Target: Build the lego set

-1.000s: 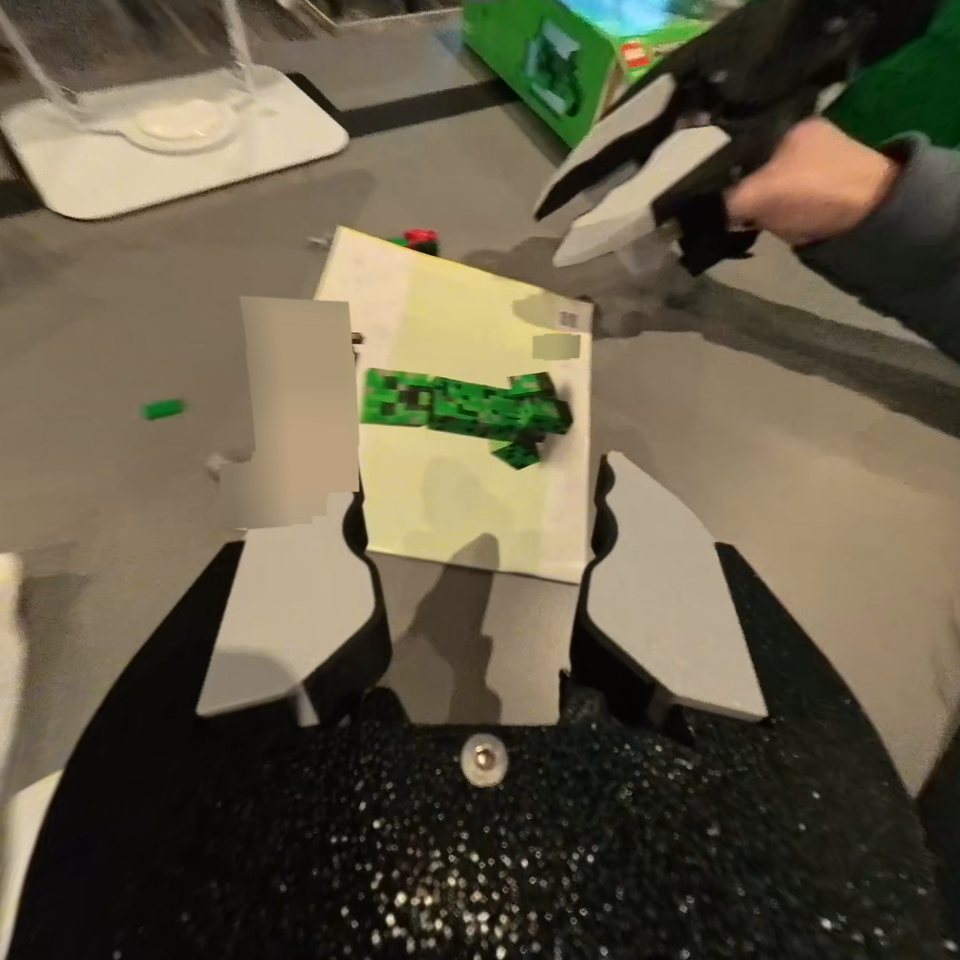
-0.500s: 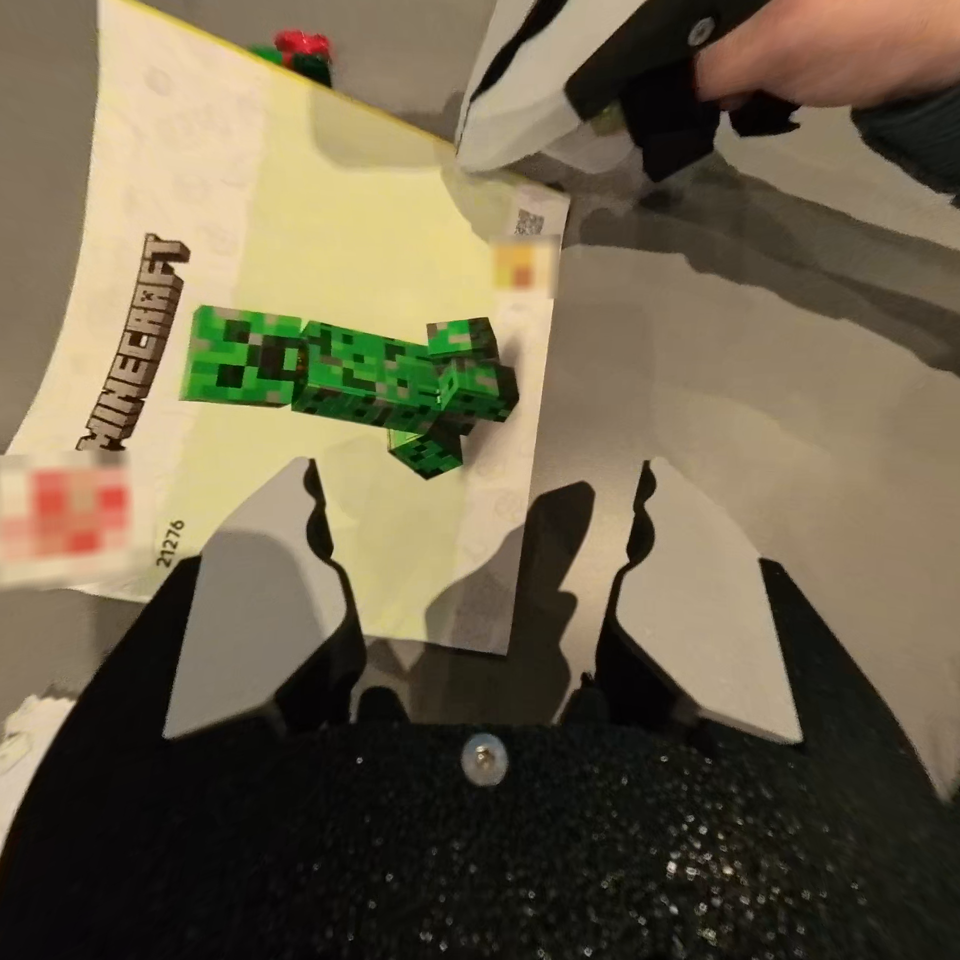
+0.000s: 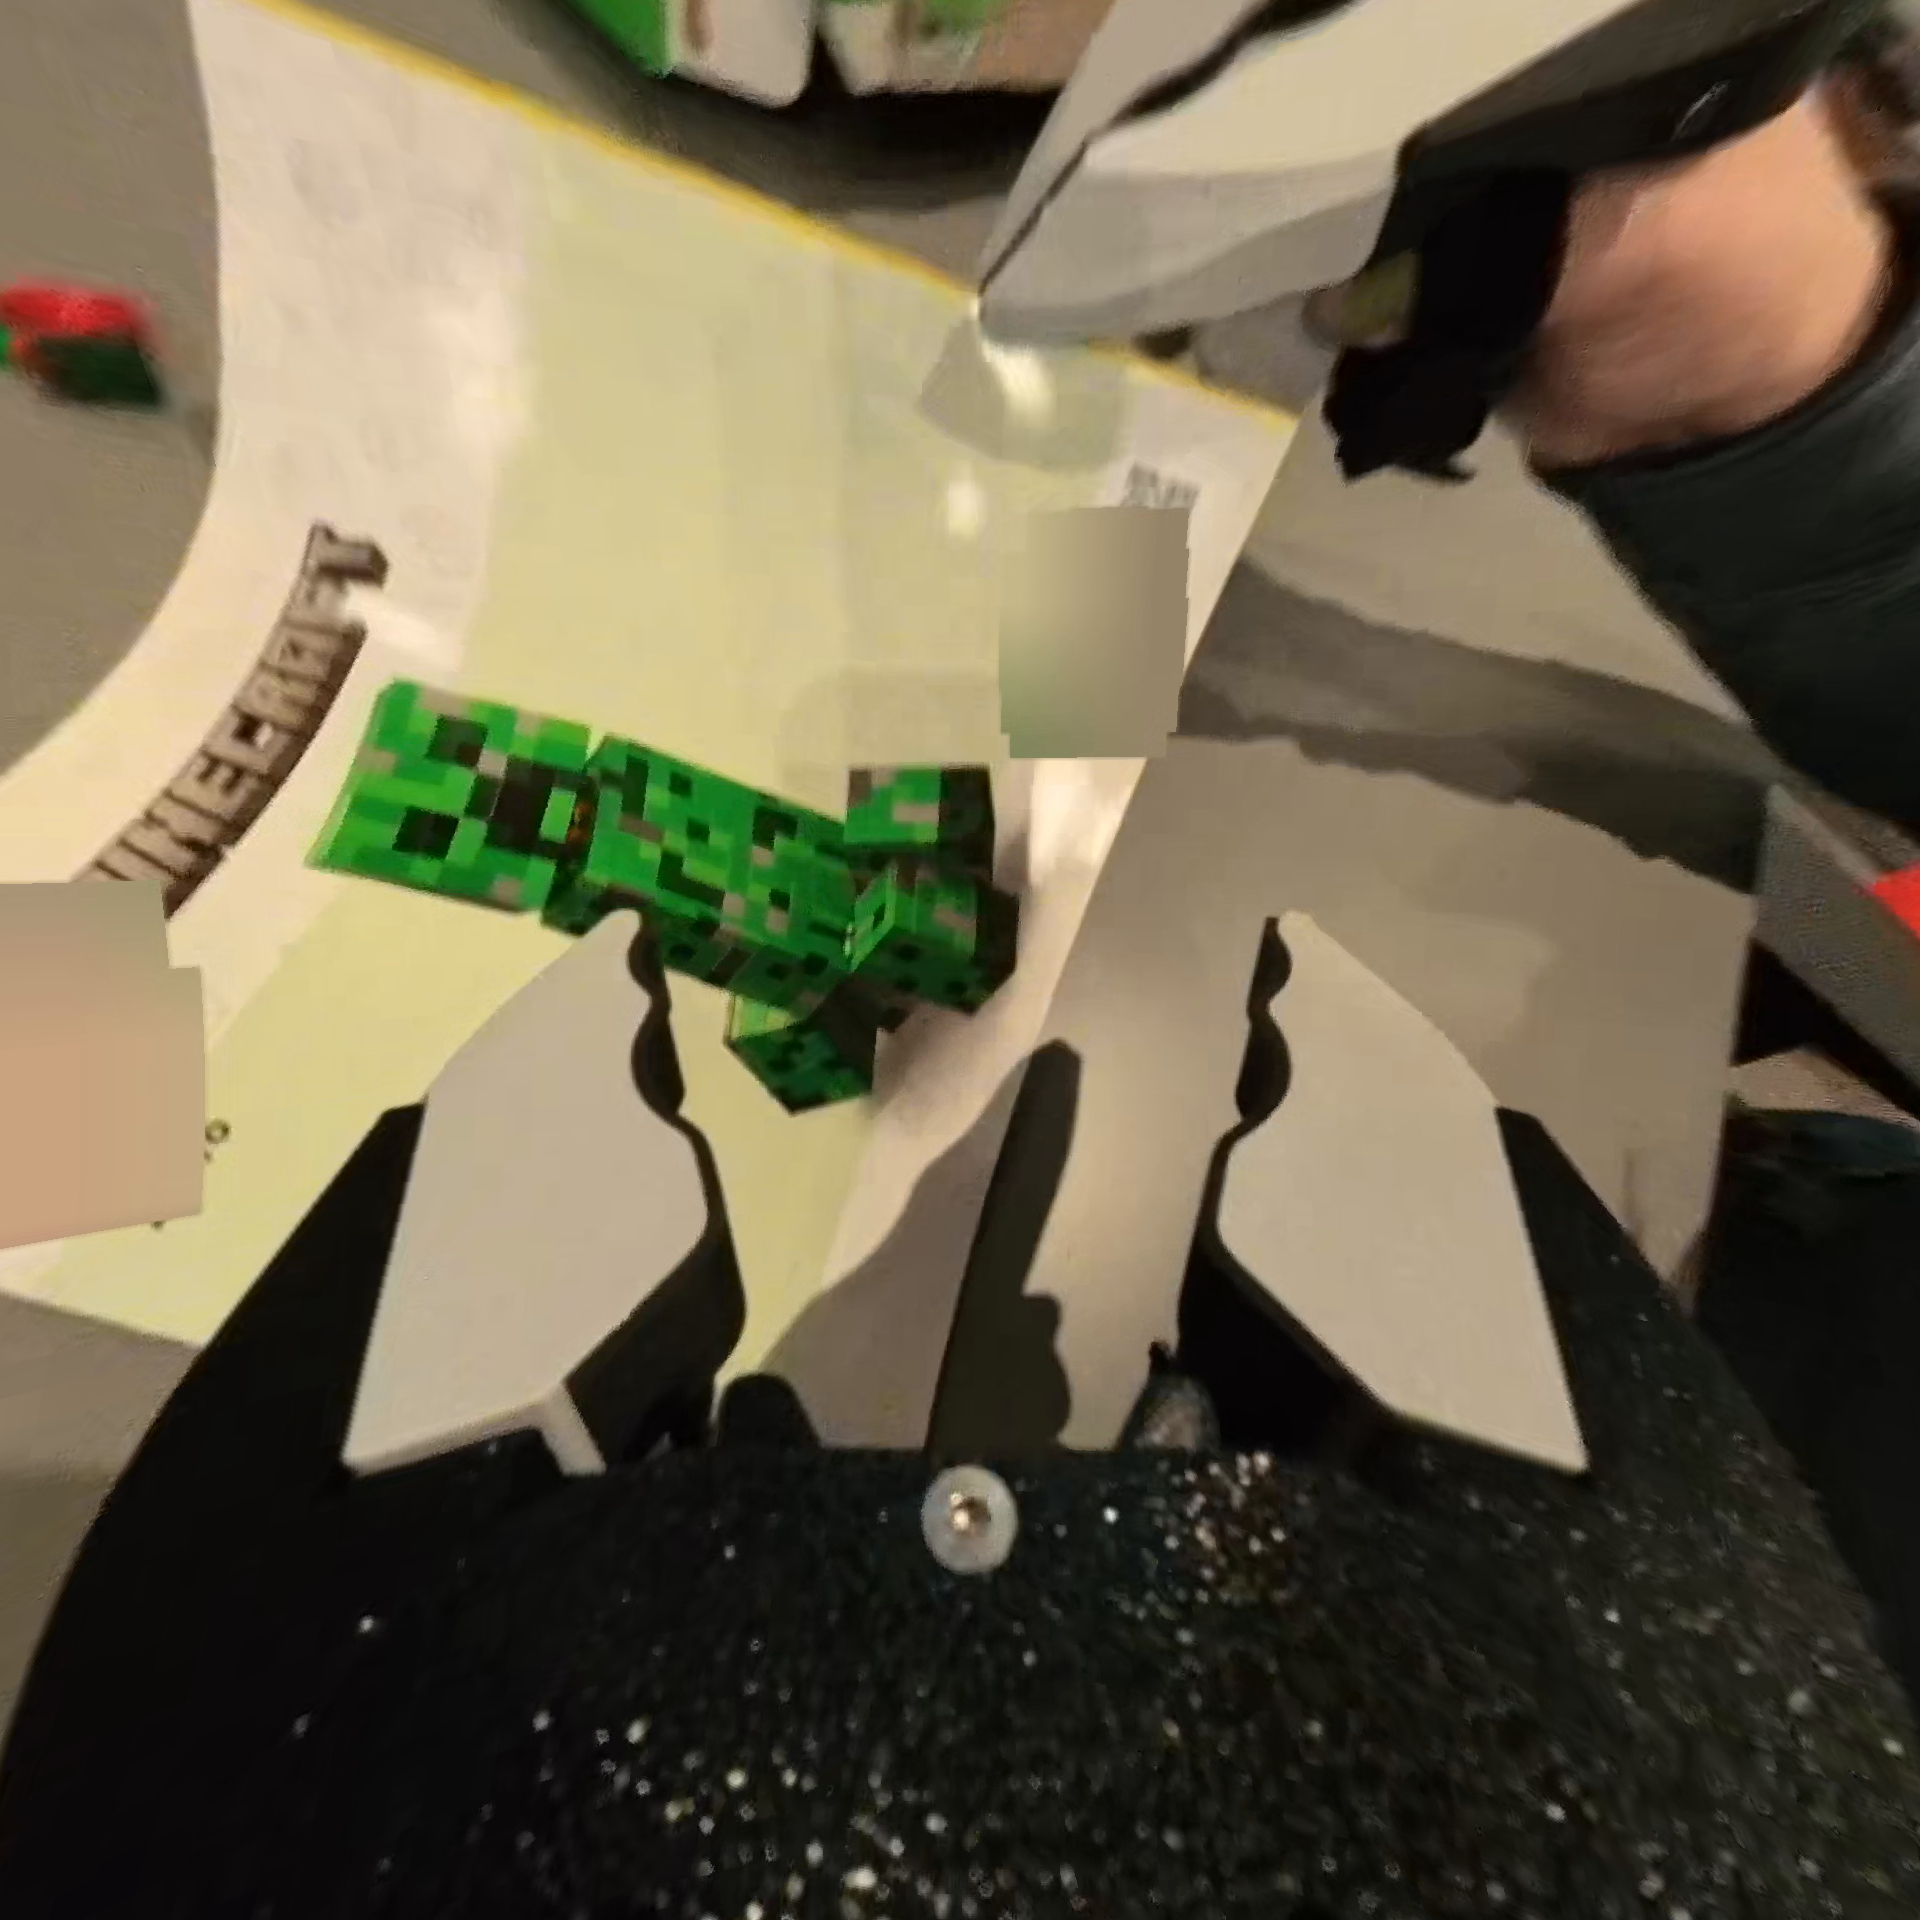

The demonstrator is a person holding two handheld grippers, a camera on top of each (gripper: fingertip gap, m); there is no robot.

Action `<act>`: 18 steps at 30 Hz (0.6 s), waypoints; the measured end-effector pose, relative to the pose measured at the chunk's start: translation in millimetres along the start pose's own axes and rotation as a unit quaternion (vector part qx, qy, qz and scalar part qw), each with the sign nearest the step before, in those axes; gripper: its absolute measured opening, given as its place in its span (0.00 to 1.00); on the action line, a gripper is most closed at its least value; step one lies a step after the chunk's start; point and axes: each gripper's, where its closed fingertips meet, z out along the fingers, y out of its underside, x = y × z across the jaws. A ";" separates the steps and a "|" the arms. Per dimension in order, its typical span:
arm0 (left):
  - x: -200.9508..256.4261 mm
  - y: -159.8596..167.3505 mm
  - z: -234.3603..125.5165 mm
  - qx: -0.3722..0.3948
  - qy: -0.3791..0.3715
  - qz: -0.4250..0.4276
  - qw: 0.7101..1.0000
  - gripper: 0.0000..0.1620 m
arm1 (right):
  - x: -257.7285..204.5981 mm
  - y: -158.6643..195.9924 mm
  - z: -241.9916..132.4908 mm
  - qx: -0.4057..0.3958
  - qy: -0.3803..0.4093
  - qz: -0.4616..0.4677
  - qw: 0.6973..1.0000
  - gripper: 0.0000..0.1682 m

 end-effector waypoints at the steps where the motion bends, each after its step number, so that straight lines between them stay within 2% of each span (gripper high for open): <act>1: 6.1 -7.9 2.4 0.014 0.014 0.005 1.000 0.64 | -2.8 -0.2 -7.1 0.012 -0.003 0.013 1.000 0.00; 5: 22.6 -37.1 4.5 0.066 0.035 0.059 0.995 0.56 | -10.8 -2.4 -27.8 0.049 -0.004 0.049 0.998 0.00; 7: 33.2 -46.7 5.8 0.082 0.033 0.105 0.991 0.55 | -15.3 -5.4 -32.8 0.067 -0.004 0.064 0.996 0.00; 11: 44.1 -54.5 13.6 0.080 -0.022 0.198 0.977 0.54 | -19.7 -10.0 -34.0 0.086 0.014 0.068 0.994 0.00; 15: 52.0 -62.9 18.1 0.099 -0.045 0.211 0.971 0.53 | -22.6 -13.0 -29.6 0.086 0.028 0.060 0.994 0.00; 18: 47.7 -68.2 17.3 0.110 -0.066 0.203 0.971 0.49 | -23.7 -14.5 -27.8 0.085 0.033 0.055 0.994 0.00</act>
